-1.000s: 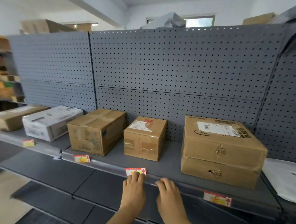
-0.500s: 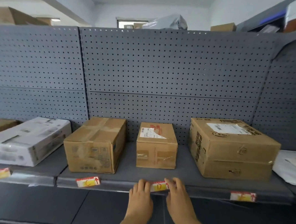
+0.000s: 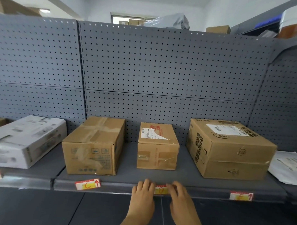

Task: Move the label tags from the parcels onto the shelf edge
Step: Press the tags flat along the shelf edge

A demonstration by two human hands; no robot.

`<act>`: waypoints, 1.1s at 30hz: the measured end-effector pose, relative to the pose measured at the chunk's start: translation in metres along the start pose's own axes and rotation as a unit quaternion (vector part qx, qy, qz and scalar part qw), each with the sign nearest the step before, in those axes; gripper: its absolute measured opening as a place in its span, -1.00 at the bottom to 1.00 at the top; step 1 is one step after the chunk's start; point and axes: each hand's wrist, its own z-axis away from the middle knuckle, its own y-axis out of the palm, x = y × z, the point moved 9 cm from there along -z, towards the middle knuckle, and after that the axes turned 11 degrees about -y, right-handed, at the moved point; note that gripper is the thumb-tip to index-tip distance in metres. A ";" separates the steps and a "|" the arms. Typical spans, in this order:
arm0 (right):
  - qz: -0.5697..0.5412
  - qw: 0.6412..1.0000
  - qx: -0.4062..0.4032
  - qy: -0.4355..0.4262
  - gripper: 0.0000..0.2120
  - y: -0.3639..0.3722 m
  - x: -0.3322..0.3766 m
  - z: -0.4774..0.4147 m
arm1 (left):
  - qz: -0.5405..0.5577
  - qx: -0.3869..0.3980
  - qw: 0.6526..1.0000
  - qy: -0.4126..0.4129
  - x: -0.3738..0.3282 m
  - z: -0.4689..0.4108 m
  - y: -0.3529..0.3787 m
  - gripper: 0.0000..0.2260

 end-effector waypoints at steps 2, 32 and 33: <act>0.017 1.000 -0.014 -0.014 -0.31 0.001 -0.002 0.000 | -0.015 0.002 1.000 0.005 0.000 -0.001 0.001 -0.53; -0.104 0.976 -0.101 -0.162 -0.41 0.051 0.194 -0.054 | 0.093 -0.098 0.958 -0.251 0.221 0.061 -0.056 -0.54; -0.115 0.977 -0.098 -0.148 -0.41 0.052 0.204 -0.063 | 0.094 -0.095 0.960 -0.247 0.228 0.058 -0.054 -0.53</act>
